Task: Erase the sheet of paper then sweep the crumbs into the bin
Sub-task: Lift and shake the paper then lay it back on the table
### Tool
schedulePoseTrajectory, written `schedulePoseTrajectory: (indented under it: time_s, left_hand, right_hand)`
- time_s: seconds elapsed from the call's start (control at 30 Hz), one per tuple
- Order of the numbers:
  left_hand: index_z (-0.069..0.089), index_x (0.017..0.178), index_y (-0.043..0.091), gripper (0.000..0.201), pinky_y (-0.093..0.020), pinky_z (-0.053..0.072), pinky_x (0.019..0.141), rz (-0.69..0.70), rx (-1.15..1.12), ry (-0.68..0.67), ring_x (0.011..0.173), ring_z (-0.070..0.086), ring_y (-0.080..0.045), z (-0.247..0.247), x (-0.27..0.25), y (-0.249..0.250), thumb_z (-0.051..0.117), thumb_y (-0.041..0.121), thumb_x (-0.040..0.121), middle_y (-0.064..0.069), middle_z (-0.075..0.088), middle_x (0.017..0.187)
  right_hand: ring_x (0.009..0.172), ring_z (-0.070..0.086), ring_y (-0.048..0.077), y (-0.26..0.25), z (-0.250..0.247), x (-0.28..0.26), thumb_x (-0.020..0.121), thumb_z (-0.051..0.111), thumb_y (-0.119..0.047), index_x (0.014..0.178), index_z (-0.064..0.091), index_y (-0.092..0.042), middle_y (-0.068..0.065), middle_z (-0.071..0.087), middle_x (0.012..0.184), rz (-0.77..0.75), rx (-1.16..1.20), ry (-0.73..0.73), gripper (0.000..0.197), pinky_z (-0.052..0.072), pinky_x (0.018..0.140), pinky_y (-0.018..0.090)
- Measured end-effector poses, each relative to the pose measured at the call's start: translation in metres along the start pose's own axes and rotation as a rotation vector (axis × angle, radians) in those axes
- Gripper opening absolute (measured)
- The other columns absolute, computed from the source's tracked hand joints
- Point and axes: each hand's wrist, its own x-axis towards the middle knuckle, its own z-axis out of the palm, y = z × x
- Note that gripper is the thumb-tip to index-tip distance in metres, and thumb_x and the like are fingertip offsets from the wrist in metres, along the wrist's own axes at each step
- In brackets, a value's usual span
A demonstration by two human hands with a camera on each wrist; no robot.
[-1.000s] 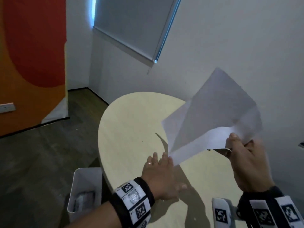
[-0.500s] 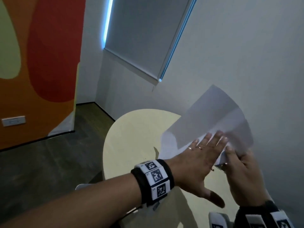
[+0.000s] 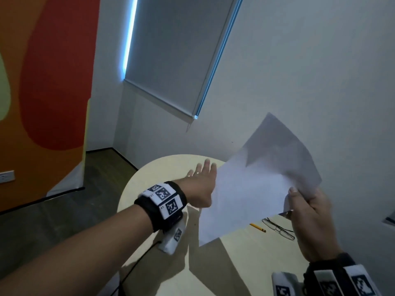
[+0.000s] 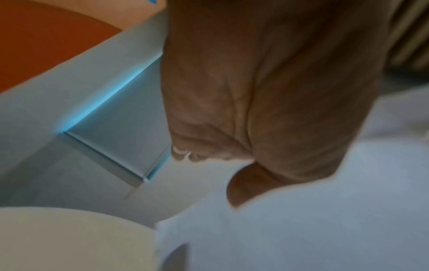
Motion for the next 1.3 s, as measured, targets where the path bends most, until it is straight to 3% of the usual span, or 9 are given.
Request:
schedulePoseTrajectory:
  time_s: [0.1,0.2,0.3,0.43,0.53,0.73,1.0,1.17,1.3]
  left_hand:
    - [-0.003,0.165,0.003,0.079,-0.043,0.000,0.132,0.202,-0.374,0.441,0.162,-0.010,-0.027,-0.027,0.011,0.054,0.044,0.024,0.105,-0.015,-0.012,0.174]
    - [-0.001,0.169,0.018,0.084,-0.040,-0.007,0.130,0.458,-0.460,0.664,0.161,-0.016,-0.018,-0.031,0.013,0.104,0.036,0.057,0.104,-0.001,-0.014,0.175]
    - [0.002,0.169,0.027,0.072,-0.047,-0.008,0.129,0.631,-0.383,0.674,0.160,-0.017,-0.016,-0.029,0.019,0.114,0.033,0.049,0.108,0.010,-0.011,0.175]
    - [-0.006,0.168,0.030,0.073,-0.048,-0.010,0.128,0.406,-0.291,0.436,0.160,-0.017,-0.018,-0.012,0.044,0.075,0.013,0.063,0.105,0.012,-0.014,0.174]
    - [-0.012,0.167,0.026,0.080,-0.053,-0.010,0.128,0.152,-0.342,0.258,0.161,-0.015,-0.027,0.005,0.046,0.037,0.009,0.070,0.104,0.009,-0.017,0.173]
    - [-0.009,0.167,0.026,0.075,-0.047,0.002,0.131,0.571,-0.341,0.648,0.161,-0.011,-0.014,0.022,0.015,0.058,0.030,0.052,0.109,0.007,-0.012,0.175]
    - [0.014,0.167,0.030,0.065,-0.051,-0.002,0.130,0.111,-0.269,-0.102,0.162,-0.008,-0.030,0.055,0.009,0.012,0.009,0.059,0.109,-0.006,-0.006,0.176]
    - [0.010,0.169,0.028,0.116,-0.046,0.011,0.131,0.064,-0.874,0.004,0.160,0.013,-0.012,0.037,0.016,0.016,0.028,0.099,0.080,0.011,0.010,0.175]
    - [0.036,0.159,0.039,0.108,-0.042,0.032,0.116,0.143,-1.123,-0.195,0.144,0.046,-0.012,0.031,0.009,0.033,0.049,0.096,0.068,0.017,0.045,0.160]
  right_hand:
    - [0.062,0.057,0.008,-0.005,0.016,-0.005,0.107,0.046,0.001,0.085,0.066,-0.022,-0.016,0.066,0.069,-0.001,0.053,-0.076,0.037,0.050,0.065,0.041]
    - [0.082,0.069,0.043,-0.006,0.032,-0.010,0.092,0.048,-0.013,0.102,0.073,-0.011,0.016,0.075,0.090,-0.035,0.050,-0.094,0.026,0.059,0.072,0.058]
    - [0.078,0.061,0.060,-0.006,0.034,-0.009,0.090,0.047,-0.016,0.087,0.063,0.004,0.032,0.065,0.080,-0.059,0.036,-0.113,0.025,0.054,0.064,0.073]
    - [0.059,0.055,0.022,-0.026,0.017,-0.009,0.111,0.052,-0.010,0.069,0.060,-0.007,-0.008,0.061,0.060,-0.042,0.052,-0.016,0.043,0.052,0.065,0.051]
    - [0.067,0.060,0.025,-0.022,0.007,-0.008,0.113,0.049,-0.013,0.085,0.067,0.002,0.023,0.067,0.075,-0.037,0.103,-0.036,0.037,0.054,0.065,0.053]
    - [0.095,0.076,0.032,-0.016,0.019,-0.007,0.113,0.049,-0.012,0.098,0.077,-0.011,0.008,0.081,0.099,-0.082,0.131,-0.037,0.032,0.061,0.085,0.049]
    - [0.098,0.073,0.021,-0.052,-0.006,0.015,0.109,0.050,0.002,0.105,0.077,-0.007,-0.002,0.080,0.103,-0.228,0.186,-0.050,0.029,0.059,0.090,0.036]
    - [0.056,0.059,-0.004,-0.069,-0.022,0.021,0.104,0.043,0.014,0.086,0.068,-0.008,-0.014,0.069,0.065,-0.183,0.337,-0.099,0.038,0.044,0.054,0.007]
    - [0.076,0.055,0.027,-0.058,-0.030,0.026,0.101,0.055,0.002,0.087,0.083,-0.011,0.001,0.072,0.083,-0.154,0.426,-0.108,0.034,0.039,0.055,0.016]
